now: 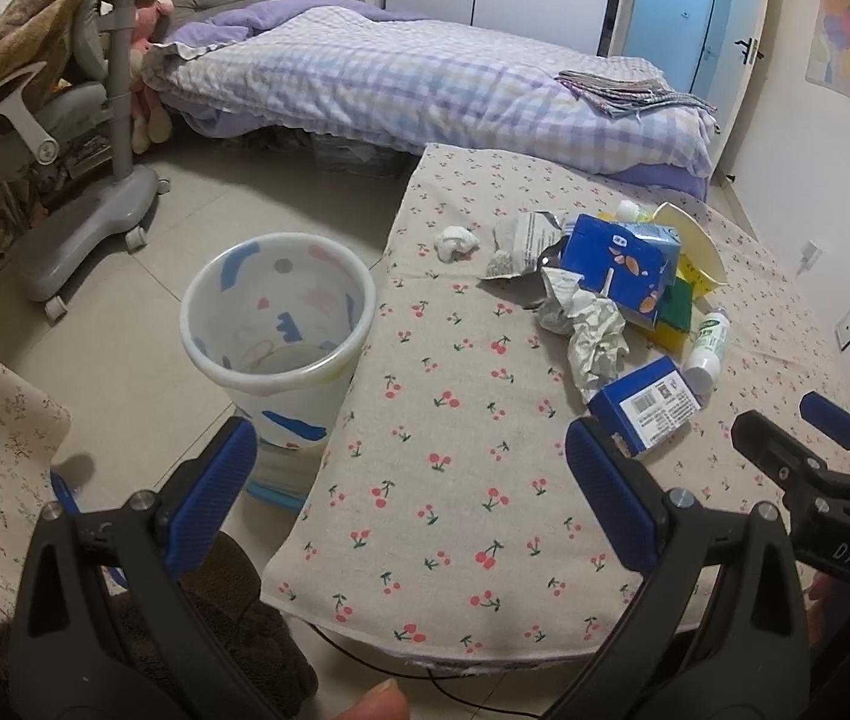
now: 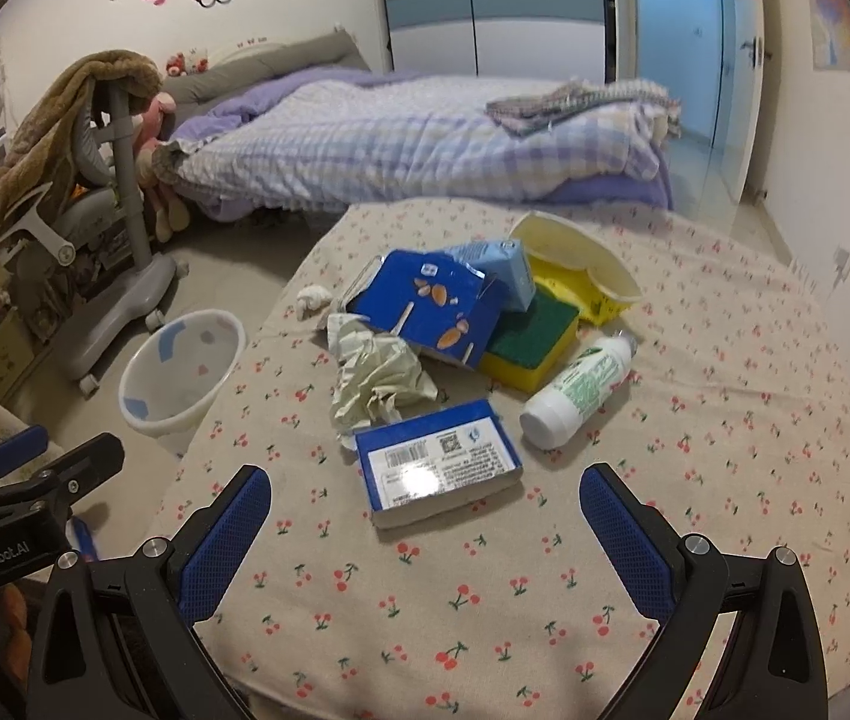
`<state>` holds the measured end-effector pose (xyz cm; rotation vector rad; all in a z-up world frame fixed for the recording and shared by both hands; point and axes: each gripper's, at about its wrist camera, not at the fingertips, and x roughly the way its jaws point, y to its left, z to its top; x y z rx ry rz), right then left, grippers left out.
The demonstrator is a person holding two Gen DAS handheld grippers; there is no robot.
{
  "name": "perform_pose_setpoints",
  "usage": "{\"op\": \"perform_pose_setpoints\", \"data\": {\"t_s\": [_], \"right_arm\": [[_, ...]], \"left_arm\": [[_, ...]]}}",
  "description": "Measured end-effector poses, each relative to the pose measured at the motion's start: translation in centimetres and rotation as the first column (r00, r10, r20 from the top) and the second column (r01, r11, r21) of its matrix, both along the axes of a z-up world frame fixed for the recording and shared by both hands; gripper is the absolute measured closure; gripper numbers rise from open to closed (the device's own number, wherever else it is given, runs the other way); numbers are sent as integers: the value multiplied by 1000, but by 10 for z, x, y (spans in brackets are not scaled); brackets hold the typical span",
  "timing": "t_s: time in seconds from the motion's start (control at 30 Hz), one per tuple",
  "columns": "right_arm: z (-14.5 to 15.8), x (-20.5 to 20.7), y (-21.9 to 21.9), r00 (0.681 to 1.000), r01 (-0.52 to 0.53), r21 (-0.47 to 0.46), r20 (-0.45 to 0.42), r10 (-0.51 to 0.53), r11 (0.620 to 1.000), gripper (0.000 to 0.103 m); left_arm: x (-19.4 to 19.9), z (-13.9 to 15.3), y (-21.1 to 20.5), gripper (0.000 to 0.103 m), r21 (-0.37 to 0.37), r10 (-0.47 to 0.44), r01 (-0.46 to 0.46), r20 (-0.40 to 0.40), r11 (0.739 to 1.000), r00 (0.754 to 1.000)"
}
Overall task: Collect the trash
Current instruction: 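Grasp the crumpled white paper with the left tool while the right tool grasps the white ADA bottle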
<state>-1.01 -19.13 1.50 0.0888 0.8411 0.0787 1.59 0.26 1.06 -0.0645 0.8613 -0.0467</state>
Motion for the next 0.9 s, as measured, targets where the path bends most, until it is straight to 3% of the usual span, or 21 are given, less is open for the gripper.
{"op": "perform_pose_setpoints", "data": {"t_s": [0.33,0.43,0.57,0.8,0.9], "right_arm": [[19,43,-39,994,41,12,-100,-40,999,0],[19,59,-56,990,66,11,-123,-64,998,0],[10,77,-75,985,79,15,-157,-75,997,0],[-24,100,-111,949,123,23,-296,-110,992,0],[-32,110,-125,933,144,37,-340,-123,989,0]], "left_arm": [[49,11,-15,1,19,-110,113,-105,993,988],[67,5,-25,1,-31,-155,152,-162,988,974],[96,-15,-45,1,-129,-229,202,-261,971,938],[129,-41,-75,10,-173,-268,224,-302,959,915],[140,-51,-84,18,-193,-283,230,-316,954,906]]}}
